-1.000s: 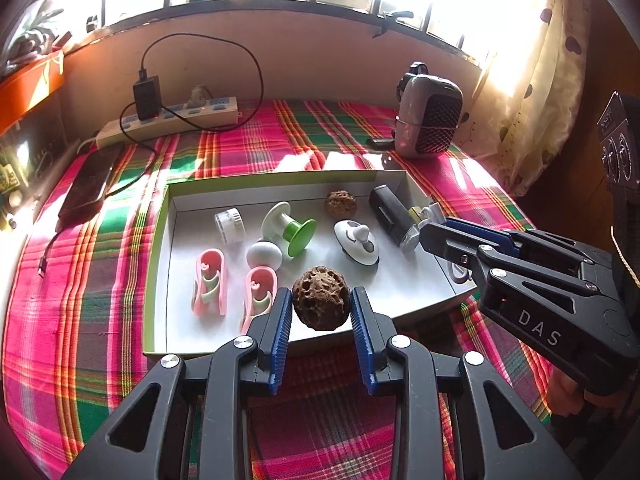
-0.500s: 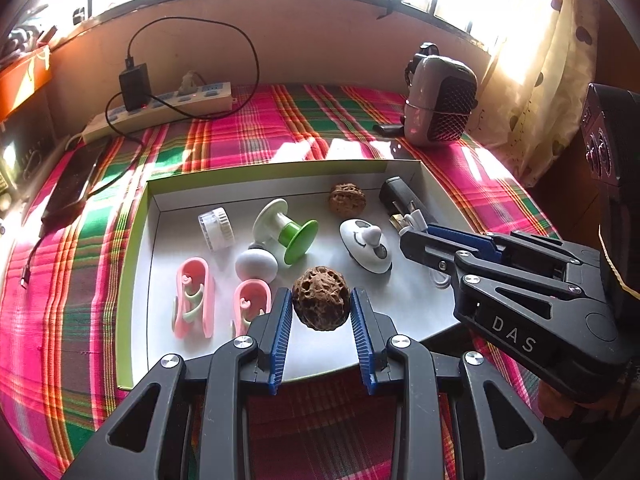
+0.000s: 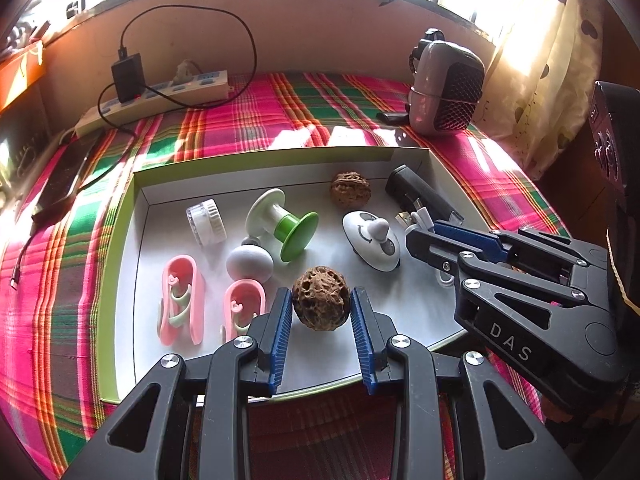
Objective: Organize objects
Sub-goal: 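Lower the walnut and cable into the box and open both tools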
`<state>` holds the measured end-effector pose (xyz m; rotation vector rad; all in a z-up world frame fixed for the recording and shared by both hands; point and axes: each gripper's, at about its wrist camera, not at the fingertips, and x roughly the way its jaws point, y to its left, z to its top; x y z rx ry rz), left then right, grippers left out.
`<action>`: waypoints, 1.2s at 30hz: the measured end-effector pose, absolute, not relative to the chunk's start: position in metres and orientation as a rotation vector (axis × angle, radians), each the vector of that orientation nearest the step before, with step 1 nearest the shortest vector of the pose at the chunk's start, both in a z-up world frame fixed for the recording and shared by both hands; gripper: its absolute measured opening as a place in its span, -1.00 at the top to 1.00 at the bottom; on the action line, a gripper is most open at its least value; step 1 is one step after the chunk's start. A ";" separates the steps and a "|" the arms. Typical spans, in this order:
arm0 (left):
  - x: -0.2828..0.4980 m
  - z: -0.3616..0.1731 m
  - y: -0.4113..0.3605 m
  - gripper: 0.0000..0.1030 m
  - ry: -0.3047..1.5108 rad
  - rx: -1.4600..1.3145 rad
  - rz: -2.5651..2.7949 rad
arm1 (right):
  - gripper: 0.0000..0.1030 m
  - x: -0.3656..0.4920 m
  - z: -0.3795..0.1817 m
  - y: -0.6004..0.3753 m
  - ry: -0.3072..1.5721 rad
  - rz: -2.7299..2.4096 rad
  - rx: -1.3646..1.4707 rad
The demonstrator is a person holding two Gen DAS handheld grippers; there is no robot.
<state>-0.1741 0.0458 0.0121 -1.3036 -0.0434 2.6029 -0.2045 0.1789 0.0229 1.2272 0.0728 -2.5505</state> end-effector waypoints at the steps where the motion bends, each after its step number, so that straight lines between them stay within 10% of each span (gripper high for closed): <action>1: -0.175 0.012 0.046 0.46 -0.047 -1.304 2.601 | 0.64 -0.205 0.022 0.178 0.076 -2.550 1.229; 36: -0.176 0.010 0.048 0.45 -0.040 -1.301 2.605 | 0.64 -0.202 0.021 0.174 0.114 -2.567 1.230</action>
